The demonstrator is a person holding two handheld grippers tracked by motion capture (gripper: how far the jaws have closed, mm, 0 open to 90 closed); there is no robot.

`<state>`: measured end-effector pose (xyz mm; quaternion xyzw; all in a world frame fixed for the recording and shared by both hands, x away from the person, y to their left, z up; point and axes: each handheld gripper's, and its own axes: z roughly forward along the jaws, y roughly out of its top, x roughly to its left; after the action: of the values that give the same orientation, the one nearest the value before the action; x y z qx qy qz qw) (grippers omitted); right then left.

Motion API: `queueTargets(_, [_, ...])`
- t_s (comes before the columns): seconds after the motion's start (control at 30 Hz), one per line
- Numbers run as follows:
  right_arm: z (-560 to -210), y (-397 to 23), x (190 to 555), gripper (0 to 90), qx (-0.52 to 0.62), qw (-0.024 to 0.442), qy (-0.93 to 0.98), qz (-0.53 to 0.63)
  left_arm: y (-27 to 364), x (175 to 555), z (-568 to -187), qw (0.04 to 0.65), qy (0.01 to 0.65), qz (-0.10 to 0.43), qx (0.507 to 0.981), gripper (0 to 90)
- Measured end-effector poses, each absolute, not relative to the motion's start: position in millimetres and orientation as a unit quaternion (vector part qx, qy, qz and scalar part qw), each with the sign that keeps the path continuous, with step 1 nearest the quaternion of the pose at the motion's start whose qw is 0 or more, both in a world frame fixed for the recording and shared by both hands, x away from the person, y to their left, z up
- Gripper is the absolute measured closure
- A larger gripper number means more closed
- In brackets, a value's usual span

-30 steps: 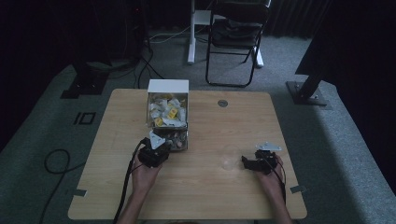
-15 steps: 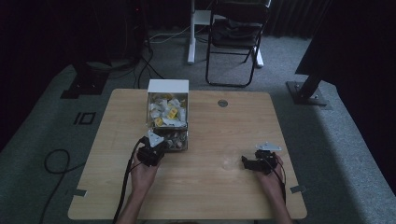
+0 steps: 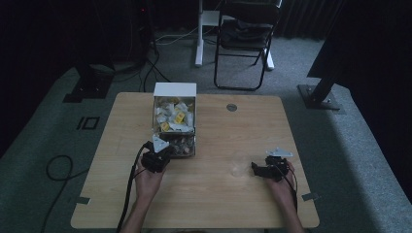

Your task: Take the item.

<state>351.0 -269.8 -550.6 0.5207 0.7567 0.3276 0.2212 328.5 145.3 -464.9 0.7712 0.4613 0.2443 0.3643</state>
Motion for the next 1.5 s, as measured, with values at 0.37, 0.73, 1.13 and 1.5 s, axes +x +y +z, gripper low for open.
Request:
queueTargets(0.37, [-550.6,-269.8,351.0,13.2,0.521,0.221,0.757,0.328,146.5,326.1,-456.7,0.378,0.46,0.244,0.765,90.0])
queueTargets(0.73, [-550.6,-269.8,351.0,13.2,0.521,0.221,0.757,0.328,146.7,323.8,-447.6,0.385,0.452,0.246,0.766,90.0])
queueTargets(1.13, [-550.6,-269.9,351.1,13.2,0.521,0.221,0.757,0.328,145.1,320.2,-439.0,0.393,0.442,0.247,0.767,90.0])
queueTargets(1.5, [-550.6,-269.8,351.0,13.2,0.521,0.221,0.757,0.328,142.1,315.8,-430.2,0.407,0.431,0.244,0.768,90.0])
